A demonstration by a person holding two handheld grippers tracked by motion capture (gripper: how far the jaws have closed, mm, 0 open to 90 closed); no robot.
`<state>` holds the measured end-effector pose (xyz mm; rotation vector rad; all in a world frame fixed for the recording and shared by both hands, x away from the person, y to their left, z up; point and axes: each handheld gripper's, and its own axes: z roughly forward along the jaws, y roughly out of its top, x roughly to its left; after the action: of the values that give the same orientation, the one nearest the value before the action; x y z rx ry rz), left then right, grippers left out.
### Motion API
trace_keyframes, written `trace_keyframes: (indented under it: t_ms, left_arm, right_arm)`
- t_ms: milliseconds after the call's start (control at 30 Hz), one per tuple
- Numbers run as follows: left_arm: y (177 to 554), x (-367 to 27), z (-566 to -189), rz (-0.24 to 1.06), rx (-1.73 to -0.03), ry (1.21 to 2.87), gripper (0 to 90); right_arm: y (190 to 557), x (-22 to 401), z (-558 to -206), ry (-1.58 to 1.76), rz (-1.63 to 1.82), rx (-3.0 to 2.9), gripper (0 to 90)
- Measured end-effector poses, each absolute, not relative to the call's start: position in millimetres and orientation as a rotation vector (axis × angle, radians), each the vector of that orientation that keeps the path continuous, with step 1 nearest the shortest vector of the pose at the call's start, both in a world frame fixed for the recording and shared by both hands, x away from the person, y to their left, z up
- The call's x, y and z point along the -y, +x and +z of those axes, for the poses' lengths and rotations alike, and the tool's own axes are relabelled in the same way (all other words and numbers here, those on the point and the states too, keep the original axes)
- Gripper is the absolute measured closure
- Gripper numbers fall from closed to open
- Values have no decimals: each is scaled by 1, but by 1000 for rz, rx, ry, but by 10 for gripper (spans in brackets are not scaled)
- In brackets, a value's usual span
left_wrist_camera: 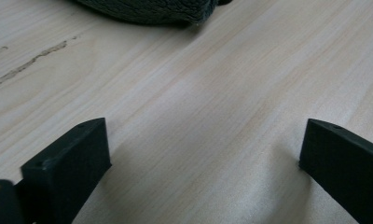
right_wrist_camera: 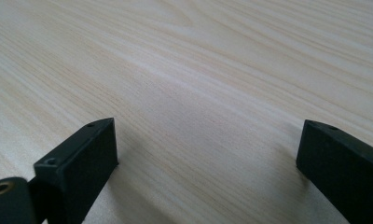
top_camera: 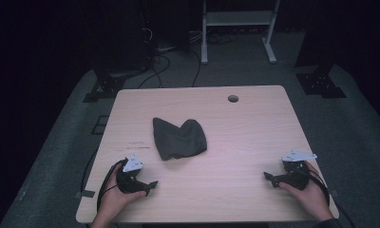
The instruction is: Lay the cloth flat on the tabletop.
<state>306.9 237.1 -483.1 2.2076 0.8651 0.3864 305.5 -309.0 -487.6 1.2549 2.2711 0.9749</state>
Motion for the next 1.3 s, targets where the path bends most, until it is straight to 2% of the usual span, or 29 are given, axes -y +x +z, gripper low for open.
trace_keyframes:
  t_ms: [133,200,333,800,1300]
  left_arm:
    - [306,-239,-482,391,-862,2199,65]
    - [305,-239,-480,383,-860,2195,156]
    - [306,-240,-477,385,-854,2186,195]
    - [314,-239,-457,401,-839,2115,237]
    - [342,-209,-440,437,-769,2114,193]
  right_arm:
    - [305,309,-488,1252,975,-2273,40]
    - [305,309,-488,1252,976,-2274,40]
    - [304,309,-488,1251,976,-2274,40]
    - [303,310,-488,1249,975,-2278,40]
    - [304,310,-488,1244,974,-2278,40]
